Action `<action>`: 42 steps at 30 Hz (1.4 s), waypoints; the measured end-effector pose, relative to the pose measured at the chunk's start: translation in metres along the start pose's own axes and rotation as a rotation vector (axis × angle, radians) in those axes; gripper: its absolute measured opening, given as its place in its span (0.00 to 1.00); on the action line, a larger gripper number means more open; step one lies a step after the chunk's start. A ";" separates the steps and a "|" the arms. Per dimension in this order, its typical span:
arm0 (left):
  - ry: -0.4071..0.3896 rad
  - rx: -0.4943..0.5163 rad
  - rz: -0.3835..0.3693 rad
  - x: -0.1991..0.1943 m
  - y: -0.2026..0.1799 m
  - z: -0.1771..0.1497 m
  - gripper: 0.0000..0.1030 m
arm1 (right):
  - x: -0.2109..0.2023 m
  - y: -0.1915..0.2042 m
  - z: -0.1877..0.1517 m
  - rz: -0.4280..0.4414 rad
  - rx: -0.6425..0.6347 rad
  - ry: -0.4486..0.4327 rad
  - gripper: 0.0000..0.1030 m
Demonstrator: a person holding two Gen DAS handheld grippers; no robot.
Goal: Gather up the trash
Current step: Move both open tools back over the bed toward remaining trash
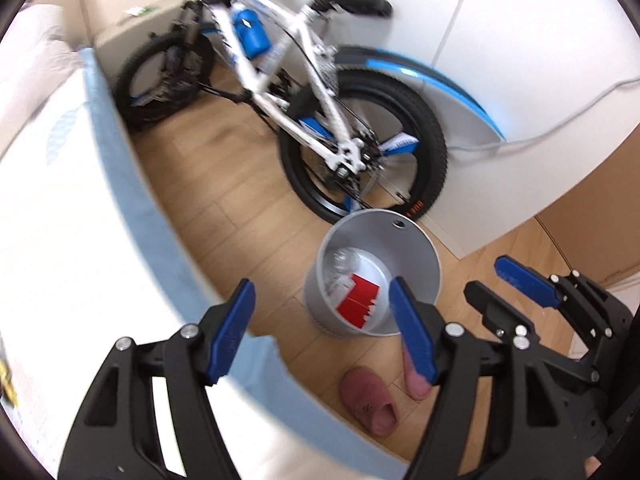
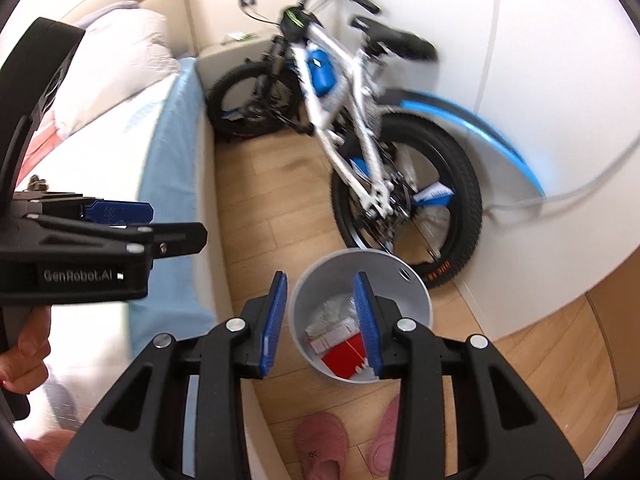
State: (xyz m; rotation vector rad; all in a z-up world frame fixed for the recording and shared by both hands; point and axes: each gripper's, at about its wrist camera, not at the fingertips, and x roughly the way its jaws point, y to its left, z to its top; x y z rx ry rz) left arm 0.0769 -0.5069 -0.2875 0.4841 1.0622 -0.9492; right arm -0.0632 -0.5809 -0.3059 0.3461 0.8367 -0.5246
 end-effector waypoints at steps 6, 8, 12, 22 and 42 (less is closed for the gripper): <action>-0.119 -0.072 0.183 -0.075 0.037 -0.037 0.67 | -0.036 0.063 0.022 0.052 -0.071 -0.051 0.32; -0.141 -0.112 0.224 -0.100 0.053 -0.052 0.67 | -0.049 0.089 0.028 0.080 -0.105 -0.072 0.32; -0.176 -0.186 0.338 -0.149 0.092 -0.086 0.68 | -0.073 0.146 0.032 0.130 -0.176 -0.101 0.34; -0.193 -0.385 0.542 -0.247 0.182 -0.182 0.68 | -0.112 0.276 0.018 0.330 -0.274 -0.096 0.40; -0.145 -0.709 0.599 -0.274 0.321 -0.302 0.68 | -0.097 0.456 -0.023 0.451 -0.536 -0.032 0.39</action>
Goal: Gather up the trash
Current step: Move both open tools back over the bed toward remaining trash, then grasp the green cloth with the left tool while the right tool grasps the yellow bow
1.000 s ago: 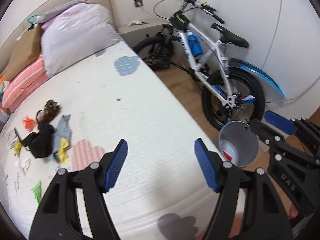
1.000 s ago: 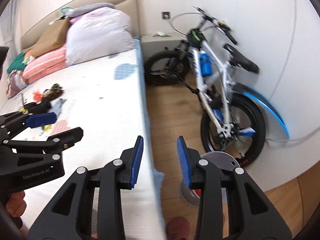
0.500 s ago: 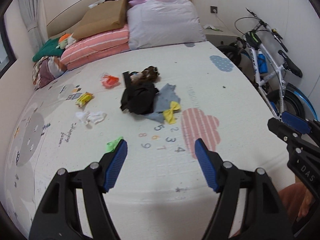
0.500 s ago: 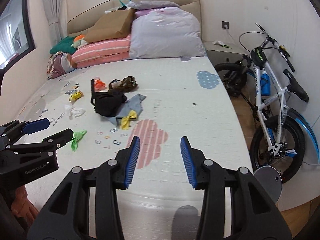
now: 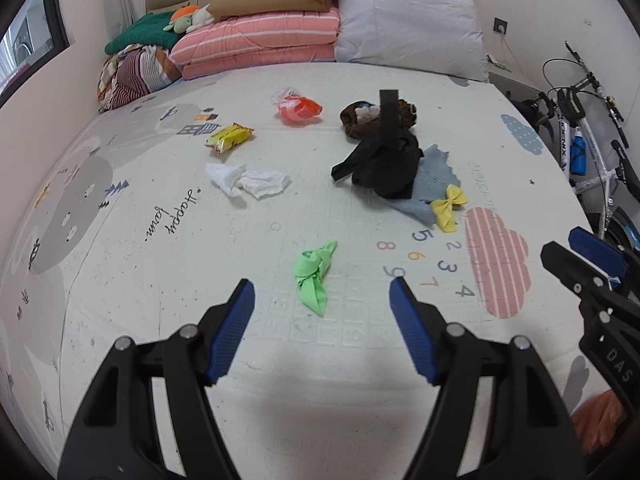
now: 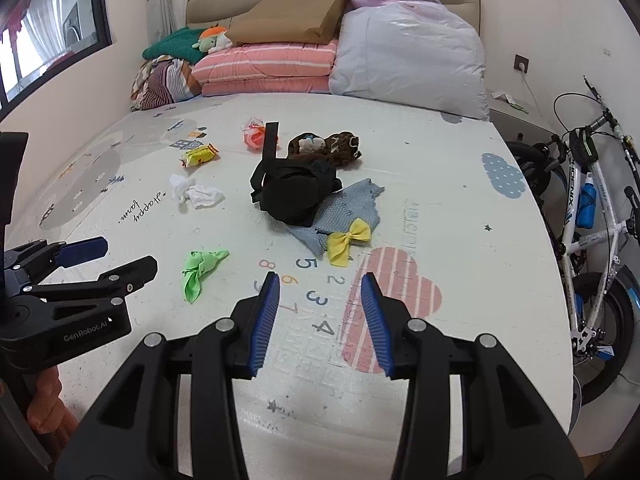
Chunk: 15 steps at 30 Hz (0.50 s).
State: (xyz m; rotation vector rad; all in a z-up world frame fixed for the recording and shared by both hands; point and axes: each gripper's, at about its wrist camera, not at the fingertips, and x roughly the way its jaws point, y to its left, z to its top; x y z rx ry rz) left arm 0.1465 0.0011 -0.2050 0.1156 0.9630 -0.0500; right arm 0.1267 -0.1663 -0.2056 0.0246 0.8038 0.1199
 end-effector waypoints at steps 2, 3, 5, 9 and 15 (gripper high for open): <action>0.022 -0.007 0.013 0.015 0.004 0.001 0.68 | 0.016 0.002 0.004 0.002 -0.008 0.014 0.39; 0.033 -0.013 0.011 0.022 0.006 0.002 0.68 | 0.024 0.003 0.006 0.003 -0.011 0.021 0.39; 0.051 -0.025 0.014 0.037 0.007 0.005 0.68 | 0.041 0.002 0.010 0.006 -0.011 0.035 0.39; 0.090 -0.031 0.017 0.069 0.003 0.007 0.68 | 0.076 -0.003 0.018 -0.002 -0.005 0.063 0.39; 0.122 -0.049 0.022 0.101 0.005 0.008 0.68 | 0.119 -0.020 0.019 -0.033 0.032 0.084 0.39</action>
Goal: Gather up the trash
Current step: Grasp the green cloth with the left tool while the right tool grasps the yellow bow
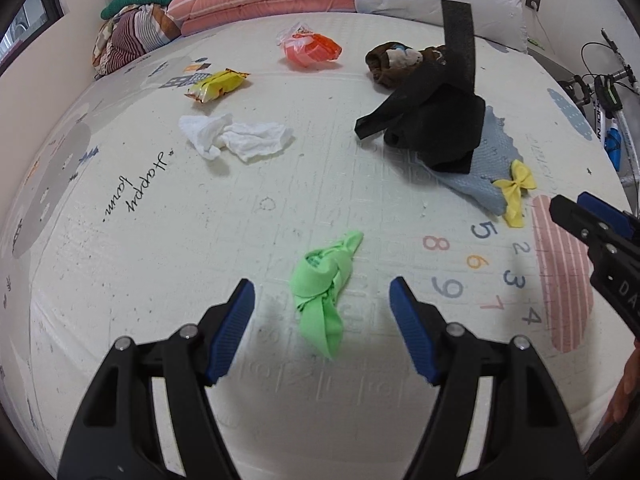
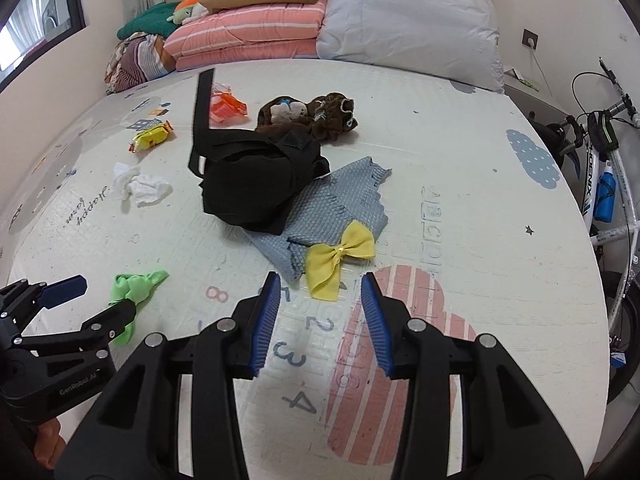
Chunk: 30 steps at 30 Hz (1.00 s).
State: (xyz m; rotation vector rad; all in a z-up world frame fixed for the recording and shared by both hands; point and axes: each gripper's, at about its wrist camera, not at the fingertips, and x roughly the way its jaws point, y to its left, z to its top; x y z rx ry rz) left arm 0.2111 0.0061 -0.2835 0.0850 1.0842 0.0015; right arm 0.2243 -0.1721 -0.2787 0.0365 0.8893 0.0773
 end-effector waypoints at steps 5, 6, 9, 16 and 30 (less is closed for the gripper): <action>0.016 -0.019 -0.019 0.016 0.003 0.003 0.68 | 0.027 -0.005 0.003 0.005 0.031 0.009 0.39; 0.022 -0.017 -0.018 0.020 0.002 0.003 0.68 | 0.032 -0.002 0.002 0.000 0.021 0.013 0.39; 0.043 -0.010 -0.027 0.032 0.000 0.004 0.66 | 0.045 0.003 -0.003 -0.011 0.001 0.031 0.39; 0.020 0.063 -0.029 0.043 -0.016 0.011 0.44 | 0.061 0.003 -0.009 -0.003 -0.014 0.041 0.39; -0.032 0.100 -0.044 0.032 -0.025 0.020 0.31 | 0.039 0.004 -0.003 0.008 -0.044 -0.032 0.01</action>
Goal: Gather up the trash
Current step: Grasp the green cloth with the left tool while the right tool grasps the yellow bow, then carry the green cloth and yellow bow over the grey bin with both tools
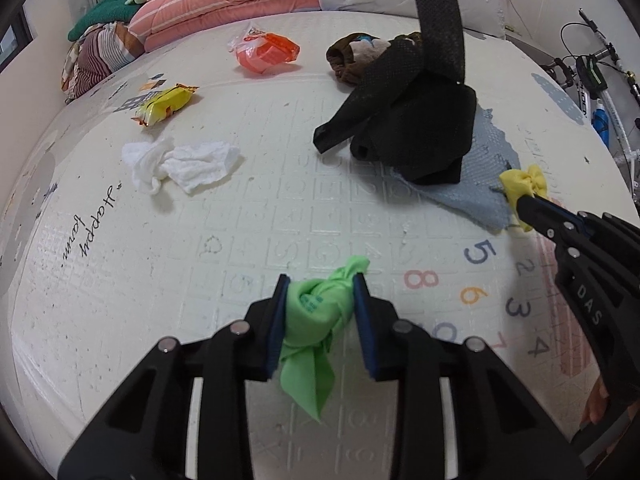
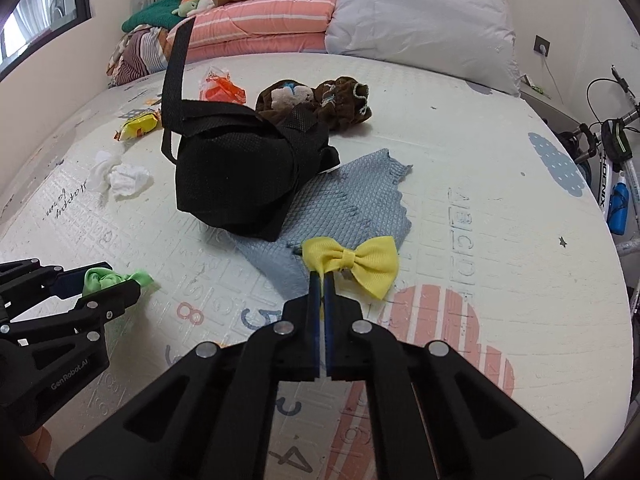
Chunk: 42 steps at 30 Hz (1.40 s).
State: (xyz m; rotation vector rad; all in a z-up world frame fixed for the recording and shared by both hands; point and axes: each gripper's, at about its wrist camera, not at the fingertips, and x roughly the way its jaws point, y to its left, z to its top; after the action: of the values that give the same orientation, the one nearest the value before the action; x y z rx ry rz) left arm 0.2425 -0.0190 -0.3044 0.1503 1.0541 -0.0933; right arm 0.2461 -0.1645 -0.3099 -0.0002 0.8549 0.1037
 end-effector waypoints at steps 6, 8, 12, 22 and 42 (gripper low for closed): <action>-0.036 0.004 -0.012 -0.016 -0.001 0.002 0.31 | -0.021 -0.008 0.000 -0.011 0.019 -0.026 0.01; -0.050 0.006 -0.016 -0.021 -0.002 0.003 0.31 | -0.028 -0.011 -0.001 -0.011 0.027 -0.030 0.01; -0.080 0.010 -0.028 -0.035 -0.004 0.005 0.31 | -0.046 -0.014 -0.005 -0.014 0.032 -0.040 0.01; -0.138 0.030 -0.072 -0.082 -0.022 0.003 0.31 | -0.115 -0.029 -0.025 -0.023 0.063 -0.073 0.01; -0.231 0.336 -0.291 -0.198 -0.210 -0.051 0.31 | -0.302 -0.132 -0.111 -0.217 0.171 -0.200 0.01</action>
State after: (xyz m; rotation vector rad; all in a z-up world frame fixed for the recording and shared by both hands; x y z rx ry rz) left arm 0.0700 -0.2171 -0.1729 0.2824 0.8174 -0.5406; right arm -0.0222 -0.3280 -0.1615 0.0758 0.6574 -0.1711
